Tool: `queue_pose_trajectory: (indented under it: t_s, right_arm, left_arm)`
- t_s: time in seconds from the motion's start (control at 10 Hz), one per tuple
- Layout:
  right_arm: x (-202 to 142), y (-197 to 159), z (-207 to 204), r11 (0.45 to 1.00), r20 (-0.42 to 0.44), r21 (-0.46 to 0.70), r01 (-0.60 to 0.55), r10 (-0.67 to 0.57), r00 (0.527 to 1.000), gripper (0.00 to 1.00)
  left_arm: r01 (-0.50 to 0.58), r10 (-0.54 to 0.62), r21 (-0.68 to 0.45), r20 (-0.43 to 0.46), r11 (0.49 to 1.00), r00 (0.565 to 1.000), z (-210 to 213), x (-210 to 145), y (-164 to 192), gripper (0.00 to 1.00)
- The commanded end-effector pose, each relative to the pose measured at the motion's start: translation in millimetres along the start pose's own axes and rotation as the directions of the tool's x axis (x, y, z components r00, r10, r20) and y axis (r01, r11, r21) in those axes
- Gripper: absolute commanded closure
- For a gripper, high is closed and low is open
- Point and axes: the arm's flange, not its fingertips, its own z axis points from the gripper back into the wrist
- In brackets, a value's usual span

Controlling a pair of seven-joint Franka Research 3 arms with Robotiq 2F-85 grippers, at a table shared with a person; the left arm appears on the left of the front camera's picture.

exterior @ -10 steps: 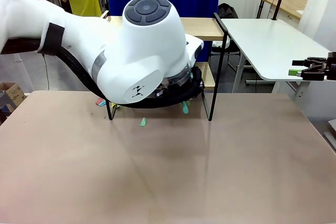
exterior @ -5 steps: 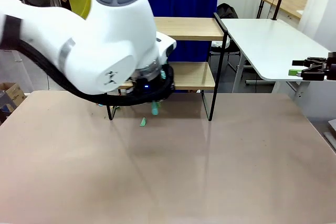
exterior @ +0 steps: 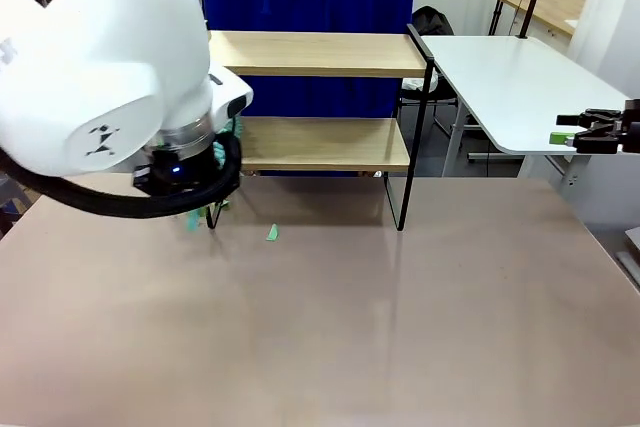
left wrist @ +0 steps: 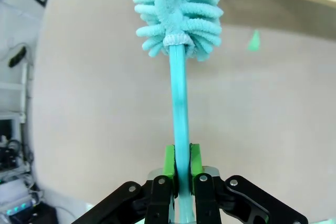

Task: Clean the shelf.
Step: Clean the specific section of the Shelf indicated by the human with the Duster.

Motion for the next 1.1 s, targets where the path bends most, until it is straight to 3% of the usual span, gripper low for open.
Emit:
queue_pose_trajectory:
  t_s: [0.0, 0.1, 0.2, 0.3, 0.4, 0.5, 0.8, 1.0]
  right_arm:
    - [4, 1, -1, 1.0, 0.002, 0.002, -0.007, 0.007, 1.0, 0.0]
    - [4, 1, -1, 1.0, 0.002, 0.002, -0.007, 0.007, 1.0, 0.0]
    - [4, 1, -1, 1.0, 0.002, 0.002, -0.007, 0.007, 1.0, 0.0]
    - [4, 1, -1, 1.0, 0.002, 0.002, -0.007, 0.007, 1.0, 0.0]
    - [4, 1, -1, 1.0, 0.002, 0.002, -0.007, 0.007, 1.0, 0.0]
    - [4, 1, -1, 1.0, 0.002, 0.002, -0.007, 0.007, 1.0, 0.0]
    - [4, 1, -1, 1.0, 0.002, 0.002, -0.007, 0.007, 1.0, 0.0]
    - [4, 1, -1, 1.0, 0.002, 0.002, -0.007, 0.007, 1.0, 0.0]
  left_arm:
    - [0.038, -0.043, 0.145, 0.031, 0.989, 0.999, 2, -11, 21, 0.87]
    - [0.031, -0.043, 0.16, 0.076, 0.987, 0.996, 9, -14, 24, 0.87]
    - [0.023, -0.035, 0.088, 0.13, 0.996, 0.991, 21, -16, 19, 0.87]
    - [0.028, -0.015, -0.086, 0.15, 0.996, 0.989, 34, -18, 10, 0.87]
    - [0.058, -0.065, 0.085, 0.073, 0.995, 0.995, 13, -14, 10, 0.87]
    - [0.058, -0.065, 0.085, 0.073, 0.995, 0.995, 13, -14, 10, 0.87]
    - [0.09, -0.07, -0.124, 0.159, 0.988, 0.985, 57, -17, 11, 0.87]
    - [0.181, -0.141, -0.261, 0.166, 0.948, 0.976, 83, -23, 21, 0.87]
